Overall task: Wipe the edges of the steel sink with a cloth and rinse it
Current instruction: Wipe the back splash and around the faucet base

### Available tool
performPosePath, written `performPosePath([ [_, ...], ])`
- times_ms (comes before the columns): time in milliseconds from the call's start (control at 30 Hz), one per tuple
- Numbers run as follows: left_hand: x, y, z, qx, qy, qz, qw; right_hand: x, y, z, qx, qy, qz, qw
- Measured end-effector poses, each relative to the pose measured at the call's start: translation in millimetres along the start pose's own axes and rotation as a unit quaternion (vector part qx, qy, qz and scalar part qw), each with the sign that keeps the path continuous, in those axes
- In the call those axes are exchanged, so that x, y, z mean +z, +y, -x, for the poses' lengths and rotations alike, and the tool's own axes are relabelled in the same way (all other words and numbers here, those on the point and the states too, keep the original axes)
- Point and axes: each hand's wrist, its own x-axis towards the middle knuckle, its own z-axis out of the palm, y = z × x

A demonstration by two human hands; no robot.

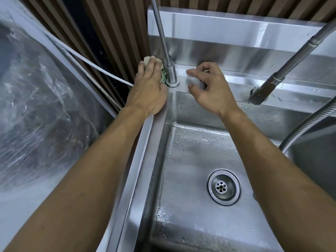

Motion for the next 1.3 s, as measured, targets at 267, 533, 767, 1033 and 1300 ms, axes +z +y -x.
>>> performPosePath([
  [267,14,2,93,0.041,0.009,-0.06,0.997,-8,-4,-2,0.027,-0.027,-0.039,0.999],
  [533,15,3,79,0.125,-0.041,-0.088,0.987,-13,-4,2,0.035,-0.024,-0.062,0.997],
  [767,12,-21,107,0.005,0.064,0.073,0.995,4,-27,15,-0.241,-0.063,0.088,0.964],
  [1033,28,-22,138,-0.043,0.049,0.008,0.998,39,-37,14,-0.249,-0.247,0.216,0.911],
  [1300,25,-18,142,-0.046,0.034,-0.009,0.998,56,-73,24,-0.176,-0.096,0.146,0.969],
])
